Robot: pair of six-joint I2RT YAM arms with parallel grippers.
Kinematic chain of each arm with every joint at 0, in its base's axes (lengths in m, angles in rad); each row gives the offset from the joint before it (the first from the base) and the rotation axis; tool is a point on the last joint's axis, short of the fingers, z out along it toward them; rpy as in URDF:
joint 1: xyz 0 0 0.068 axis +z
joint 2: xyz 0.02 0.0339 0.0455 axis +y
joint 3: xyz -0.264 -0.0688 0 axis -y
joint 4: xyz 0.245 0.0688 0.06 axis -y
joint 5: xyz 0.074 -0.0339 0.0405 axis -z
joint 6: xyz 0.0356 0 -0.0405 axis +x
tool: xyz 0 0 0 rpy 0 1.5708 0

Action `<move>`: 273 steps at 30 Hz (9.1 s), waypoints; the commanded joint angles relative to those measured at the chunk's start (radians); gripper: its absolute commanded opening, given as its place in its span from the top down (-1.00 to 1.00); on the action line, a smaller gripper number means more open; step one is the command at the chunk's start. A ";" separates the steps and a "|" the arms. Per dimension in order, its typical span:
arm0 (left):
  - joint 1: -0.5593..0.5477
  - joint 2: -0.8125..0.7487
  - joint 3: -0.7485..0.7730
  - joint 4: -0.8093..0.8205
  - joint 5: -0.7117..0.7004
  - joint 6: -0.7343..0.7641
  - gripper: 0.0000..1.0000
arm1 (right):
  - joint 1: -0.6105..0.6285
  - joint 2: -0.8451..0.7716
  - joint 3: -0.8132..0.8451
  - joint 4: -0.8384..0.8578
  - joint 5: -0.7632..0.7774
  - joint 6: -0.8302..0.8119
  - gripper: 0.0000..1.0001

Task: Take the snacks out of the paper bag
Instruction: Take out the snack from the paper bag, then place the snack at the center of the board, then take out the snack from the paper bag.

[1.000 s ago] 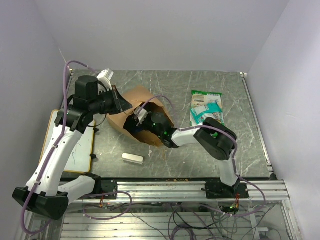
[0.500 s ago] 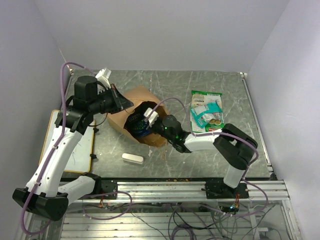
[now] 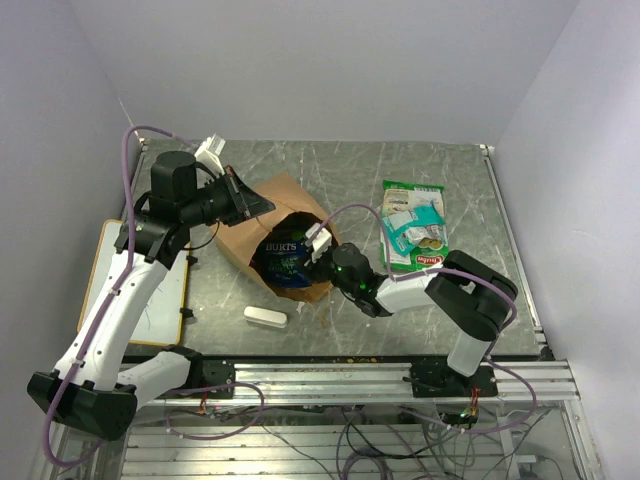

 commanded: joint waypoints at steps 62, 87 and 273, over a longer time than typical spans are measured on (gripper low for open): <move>-0.003 0.014 0.018 -0.047 0.104 0.040 0.86 | -0.006 0.179 0.026 0.230 -0.375 -0.727 -0.26; -0.001 -0.011 0.044 -0.063 -0.075 -0.015 0.86 | -0.002 -0.224 0.025 -0.278 -0.383 -0.490 1.00; 0.023 0.048 0.135 -0.222 -0.077 0.124 0.86 | -0.081 0.068 0.316 -0.377 -0.426 -0.745 1.00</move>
